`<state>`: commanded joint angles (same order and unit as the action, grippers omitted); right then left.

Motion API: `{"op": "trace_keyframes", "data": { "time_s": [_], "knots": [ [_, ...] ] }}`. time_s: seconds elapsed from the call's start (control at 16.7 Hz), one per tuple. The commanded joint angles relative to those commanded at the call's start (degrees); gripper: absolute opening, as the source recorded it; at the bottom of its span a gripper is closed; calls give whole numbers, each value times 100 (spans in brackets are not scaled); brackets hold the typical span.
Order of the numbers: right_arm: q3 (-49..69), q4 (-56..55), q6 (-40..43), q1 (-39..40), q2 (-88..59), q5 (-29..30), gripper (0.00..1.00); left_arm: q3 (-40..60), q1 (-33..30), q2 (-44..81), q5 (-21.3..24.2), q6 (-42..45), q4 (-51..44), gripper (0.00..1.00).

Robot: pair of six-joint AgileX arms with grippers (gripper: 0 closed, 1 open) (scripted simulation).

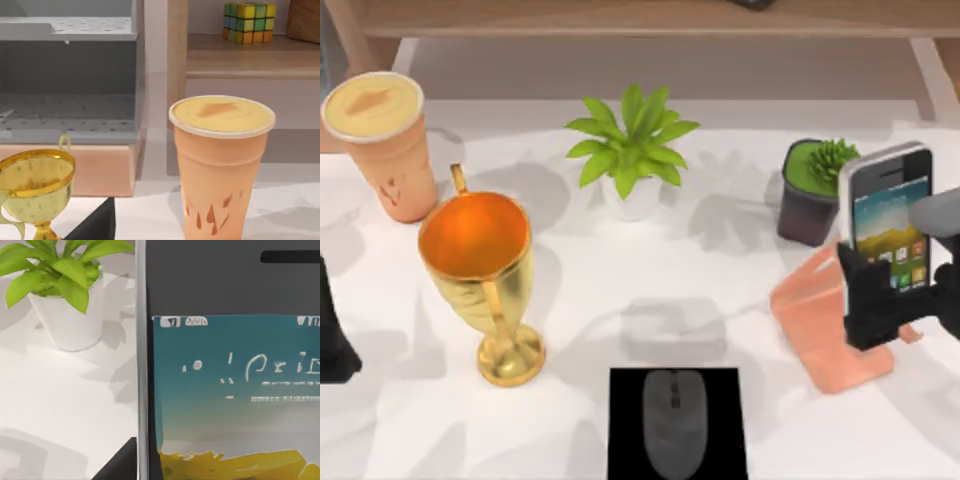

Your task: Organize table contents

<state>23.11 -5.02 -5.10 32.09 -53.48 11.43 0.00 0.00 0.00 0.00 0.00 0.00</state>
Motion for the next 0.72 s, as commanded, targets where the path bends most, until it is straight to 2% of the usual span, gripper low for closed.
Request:
{"op": "trace_keyframes", "data": {
  "time_s": [0.06, 0.72],
  "knots": [
    [0, 0, 0, 0, 0, 0, 0, 0, 0, 0, 0, 0, 0, 100],
    [0, 0, 0, 0, 0, 0, 83, 0, 0, 0, 0, 0, 0, 100]
  ]
}}
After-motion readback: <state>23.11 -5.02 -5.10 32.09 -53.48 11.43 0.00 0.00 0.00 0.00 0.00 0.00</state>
